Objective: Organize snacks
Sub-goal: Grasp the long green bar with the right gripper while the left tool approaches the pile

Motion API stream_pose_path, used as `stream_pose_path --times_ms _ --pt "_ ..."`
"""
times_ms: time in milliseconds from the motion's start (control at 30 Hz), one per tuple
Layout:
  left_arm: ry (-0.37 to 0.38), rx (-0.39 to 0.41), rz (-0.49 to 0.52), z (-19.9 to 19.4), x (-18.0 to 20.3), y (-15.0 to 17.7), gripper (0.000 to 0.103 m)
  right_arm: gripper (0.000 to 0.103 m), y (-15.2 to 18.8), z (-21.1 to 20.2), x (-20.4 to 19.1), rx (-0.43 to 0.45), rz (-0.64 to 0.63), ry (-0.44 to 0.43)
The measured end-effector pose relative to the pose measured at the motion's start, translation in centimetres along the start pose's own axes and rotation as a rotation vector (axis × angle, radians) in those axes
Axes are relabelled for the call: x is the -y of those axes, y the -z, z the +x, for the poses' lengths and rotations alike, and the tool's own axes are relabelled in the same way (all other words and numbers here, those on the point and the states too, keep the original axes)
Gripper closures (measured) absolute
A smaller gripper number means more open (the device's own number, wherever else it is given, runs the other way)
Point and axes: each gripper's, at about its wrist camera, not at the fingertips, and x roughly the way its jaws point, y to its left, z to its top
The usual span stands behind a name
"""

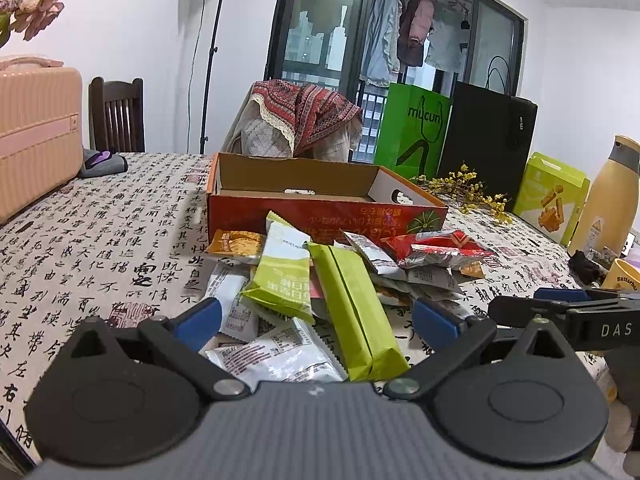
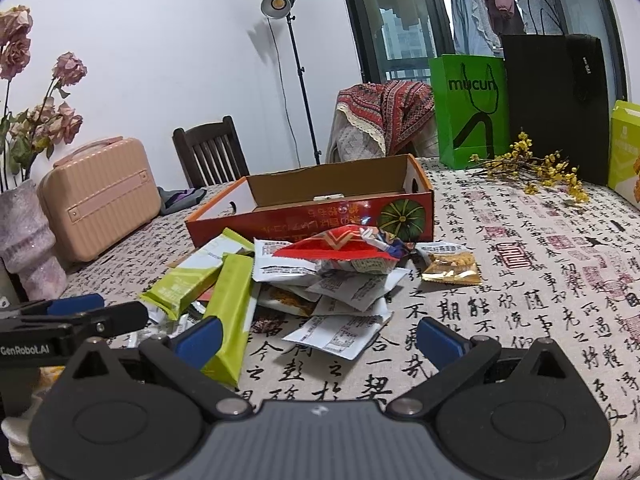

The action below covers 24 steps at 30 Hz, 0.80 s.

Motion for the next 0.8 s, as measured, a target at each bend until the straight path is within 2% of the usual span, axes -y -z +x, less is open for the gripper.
stream_pose_path --times_ms 367,600,667,700,800 --pt "-0.060 -0.005 -0.042 -0.1 -2.9 0.2 0.000 0.000 0.0 2.8 -2.4 -0.043 -0.054 -0.055" --pt "-0.099 -0.024 -0.064 0.2 -4.6 0.4 0.000 0.005 -0.3 5.3 -4.3 -0.061 -0.089 -0.077" --pt "-0.108 -0.026 -0.070 0.2 -5.2 0.4 0.000 0.012 -0.6 6.0 -4.9 -0.066 -0.095 -0.083" --pt "-0.113 -0.026 -0.072 0.3 -5.4 0.4 0.000 0.018 -0.7 6.5 -5.2 -0.070 -0.100 -0.086" --pt "-0.123 -0.027 -0.082 0.3 -6.2 0.5 0.000 0.027 -0.8 7.8 -6.0 -0.085 -0.102 -0.096"
